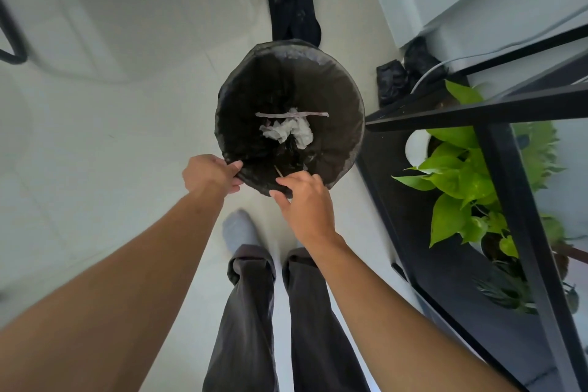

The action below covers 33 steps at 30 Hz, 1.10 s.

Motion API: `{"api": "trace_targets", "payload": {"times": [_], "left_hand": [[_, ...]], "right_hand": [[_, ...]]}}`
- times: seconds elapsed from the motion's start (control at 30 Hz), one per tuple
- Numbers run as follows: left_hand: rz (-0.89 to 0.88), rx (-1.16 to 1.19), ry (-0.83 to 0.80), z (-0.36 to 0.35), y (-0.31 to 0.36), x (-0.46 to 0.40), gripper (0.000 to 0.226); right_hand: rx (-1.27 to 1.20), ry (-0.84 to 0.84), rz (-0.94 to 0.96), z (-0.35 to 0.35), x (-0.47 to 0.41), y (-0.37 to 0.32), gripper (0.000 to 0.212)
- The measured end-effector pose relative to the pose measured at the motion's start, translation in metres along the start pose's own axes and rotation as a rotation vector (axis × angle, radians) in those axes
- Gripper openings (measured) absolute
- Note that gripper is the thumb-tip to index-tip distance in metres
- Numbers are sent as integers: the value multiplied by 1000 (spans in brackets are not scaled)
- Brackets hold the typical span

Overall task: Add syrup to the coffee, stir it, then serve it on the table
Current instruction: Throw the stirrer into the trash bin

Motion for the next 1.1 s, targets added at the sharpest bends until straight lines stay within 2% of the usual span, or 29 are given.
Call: {"api": "trace_targets", "payload": {"times": [0.17,0.47,0.6,0.67,0.8,1.1], "left_hand": [[9,-68,-32,2,3,-2,30],[-154,-303,-27,9,7,9,38],[-206,-518,-29,20,21,35,51],[-268,-584,-33,30,30,51,47],[-493,-682,31,59,57,85,53],[-748,-720,121,164,159,191,62]], "right_hand": [[18,-9,-9,1,-2,-2,34],[18,-94,-51,16,-7,-16,43],[37,-122,-81,36,-5,-25,44],[49,-128,-80,49,-2,-31,43],[86,-120,-45,85,6,-54,42],[180,-48,120,218,22,-154,43]]}}
Point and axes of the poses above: each hand's wrist, its own x-axis away from the middle knuckle, its own z-axis out of the back of the hand, y = z × x, the point moved 3 cm from there along -x, towards the middle knuckle, and after that the axes turned 6 degrees about y, right-handed, at the moved point
